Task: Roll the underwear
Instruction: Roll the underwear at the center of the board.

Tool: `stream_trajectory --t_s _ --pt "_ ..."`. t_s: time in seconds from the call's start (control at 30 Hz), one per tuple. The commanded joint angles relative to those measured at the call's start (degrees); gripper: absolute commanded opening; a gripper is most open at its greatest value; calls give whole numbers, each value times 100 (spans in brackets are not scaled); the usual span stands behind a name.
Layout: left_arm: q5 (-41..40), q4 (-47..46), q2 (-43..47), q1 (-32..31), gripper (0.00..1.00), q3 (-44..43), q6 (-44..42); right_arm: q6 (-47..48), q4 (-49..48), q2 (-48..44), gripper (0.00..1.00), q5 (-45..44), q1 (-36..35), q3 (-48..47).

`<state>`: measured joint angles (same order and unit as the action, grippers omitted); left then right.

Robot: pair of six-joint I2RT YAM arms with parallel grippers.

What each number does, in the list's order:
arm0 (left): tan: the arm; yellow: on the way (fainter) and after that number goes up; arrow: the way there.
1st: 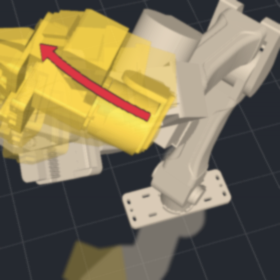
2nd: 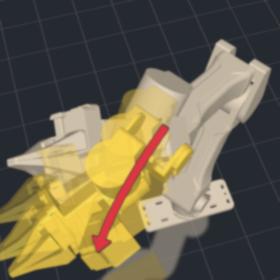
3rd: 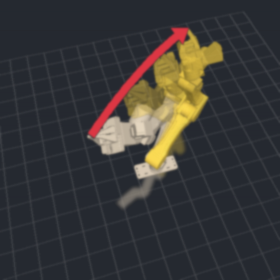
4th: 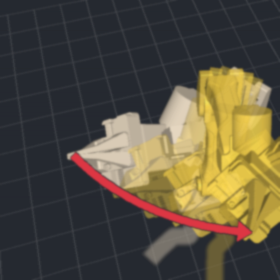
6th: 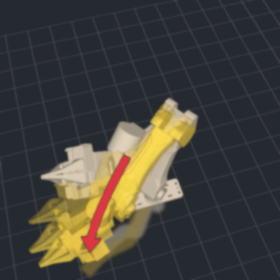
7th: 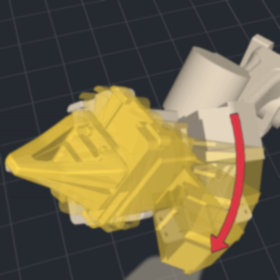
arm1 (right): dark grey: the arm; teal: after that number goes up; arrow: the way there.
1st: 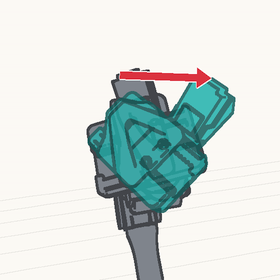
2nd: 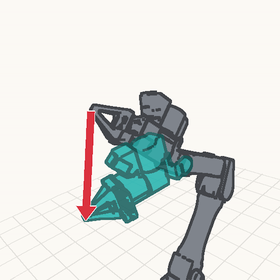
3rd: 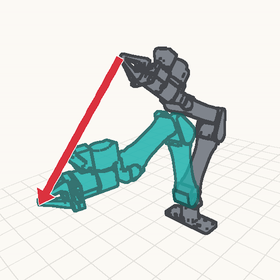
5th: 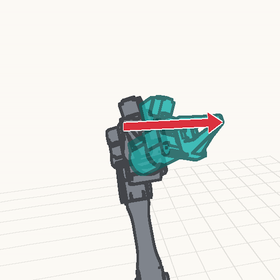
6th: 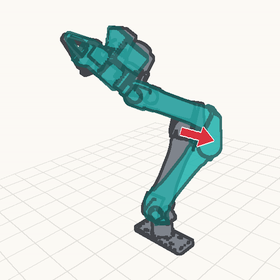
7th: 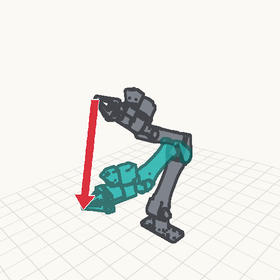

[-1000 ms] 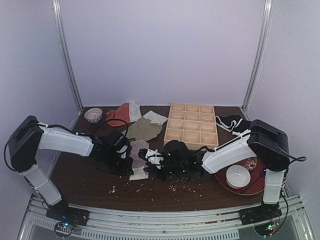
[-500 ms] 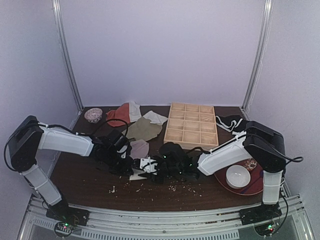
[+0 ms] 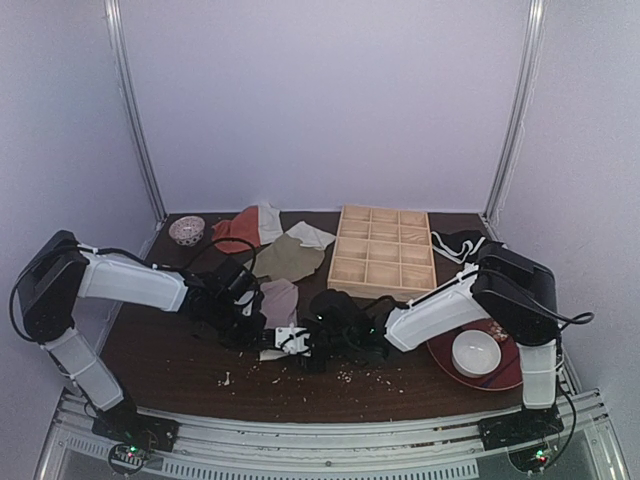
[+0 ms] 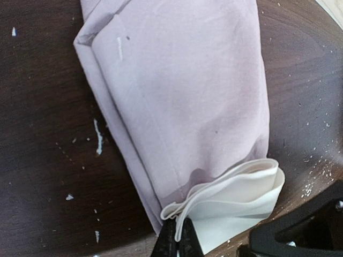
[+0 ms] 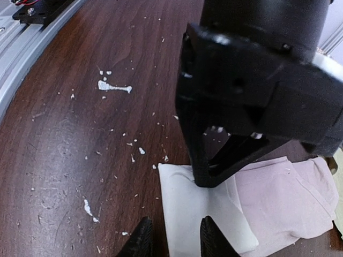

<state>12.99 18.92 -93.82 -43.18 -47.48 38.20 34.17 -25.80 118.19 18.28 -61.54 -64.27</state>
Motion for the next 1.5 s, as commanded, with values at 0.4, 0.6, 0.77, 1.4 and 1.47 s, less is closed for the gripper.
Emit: stream_trajectory --t_s 0.4,0.6,0.77,1.4,1.47 --pt "79 4 -84 72 0 20 -29 -114 789 397 37 -473 1 -540" --pt "138 11 -50 103 0 71 -61 -110 971 369 37 -464 -12 -480" --pt "186 22 -31 129 0 108 -94 -131 1299 510 34 -621 -17 -681" --pt "431 131 27 302 0 99 -228 -587 1780 475 0 -434 -39 -794" --pt "449 205 119 331 2 91 -229 -746 1860 391 0 -289 -43 -818"
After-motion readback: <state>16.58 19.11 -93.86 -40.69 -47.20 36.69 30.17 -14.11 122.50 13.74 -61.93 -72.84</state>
